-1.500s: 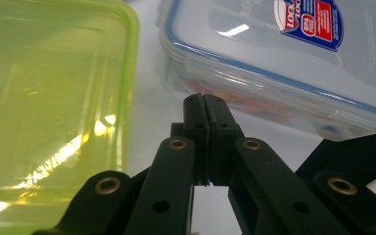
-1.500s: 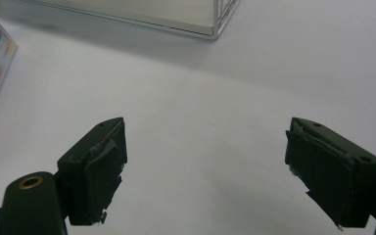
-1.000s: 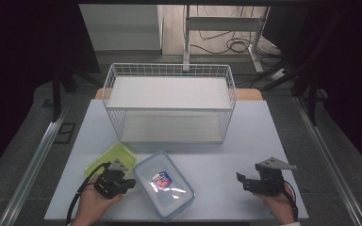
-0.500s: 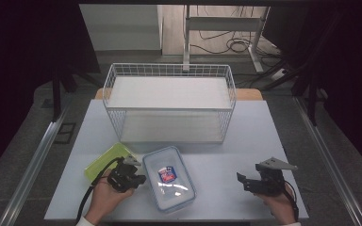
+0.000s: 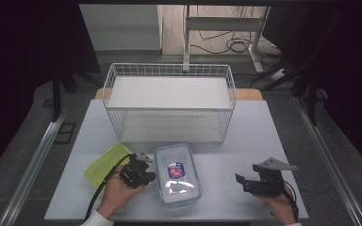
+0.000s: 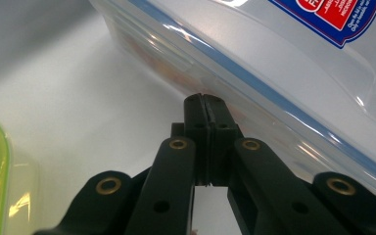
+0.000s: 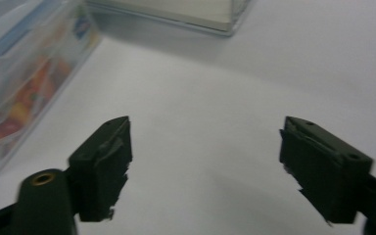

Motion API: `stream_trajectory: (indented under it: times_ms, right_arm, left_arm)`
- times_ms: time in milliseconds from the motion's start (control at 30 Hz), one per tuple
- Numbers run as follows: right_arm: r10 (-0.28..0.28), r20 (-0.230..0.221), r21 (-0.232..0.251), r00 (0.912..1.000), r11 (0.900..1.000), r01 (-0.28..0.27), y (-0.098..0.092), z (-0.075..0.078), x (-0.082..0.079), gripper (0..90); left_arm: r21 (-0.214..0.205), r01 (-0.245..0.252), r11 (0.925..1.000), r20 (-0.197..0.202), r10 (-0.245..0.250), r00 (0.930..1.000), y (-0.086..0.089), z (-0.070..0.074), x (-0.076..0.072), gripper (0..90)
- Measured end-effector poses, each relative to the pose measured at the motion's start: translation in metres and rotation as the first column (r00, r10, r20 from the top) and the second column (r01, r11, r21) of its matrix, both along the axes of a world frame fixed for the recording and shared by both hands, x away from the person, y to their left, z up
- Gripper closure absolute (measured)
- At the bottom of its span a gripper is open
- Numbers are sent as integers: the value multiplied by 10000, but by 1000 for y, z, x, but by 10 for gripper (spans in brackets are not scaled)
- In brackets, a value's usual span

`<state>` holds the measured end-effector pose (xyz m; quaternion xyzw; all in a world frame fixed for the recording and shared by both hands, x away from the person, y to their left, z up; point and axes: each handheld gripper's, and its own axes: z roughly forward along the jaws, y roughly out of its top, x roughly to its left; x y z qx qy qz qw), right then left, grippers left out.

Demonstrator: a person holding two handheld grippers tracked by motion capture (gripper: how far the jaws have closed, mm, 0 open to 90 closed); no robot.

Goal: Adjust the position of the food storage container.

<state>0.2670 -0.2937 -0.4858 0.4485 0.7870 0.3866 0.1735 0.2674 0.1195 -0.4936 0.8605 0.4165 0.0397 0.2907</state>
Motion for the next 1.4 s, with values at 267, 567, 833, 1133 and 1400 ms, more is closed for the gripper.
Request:
stream_trajectory:
  times_ms: [267, 567, 833, 1133, 1400]
  right_arm:
    - [2354, -765, 434, 9689, 9716, -2327, 25, 7, -7, 503]
    - [3499, -1294, 246, 9278, 9365, -3498, 48, 3, -10, 705]
    - [4380, -1650, 231, 8837, 8975, -4405, 80, -6, -10, 889]
    - [5284, -1648, -363, 8329, 8406, -5405, 105, -6, -22, 890]
    - [5743, -1681, -534, 8012, 8063, -5891, 123, -6, -32, 890]
  left_arm:
    - [-713, -202, 9973, 226, 218, 9995, 21, 14, -9, 874]
    - [-1016, -996, 9898, 909, 1089, 9899, 47, 38, -26, 529]
    - [-1576, -1250, 9796, 911, 1405, 9859, 64, 46, -24, 345]
    - [-1655, -1417, 9760, 873, 1576, 9836, 69, 42, -21, 318]
    - [-1753, -1507, 9729, 757, 1660, 9832, 74, 39, -18, 323]
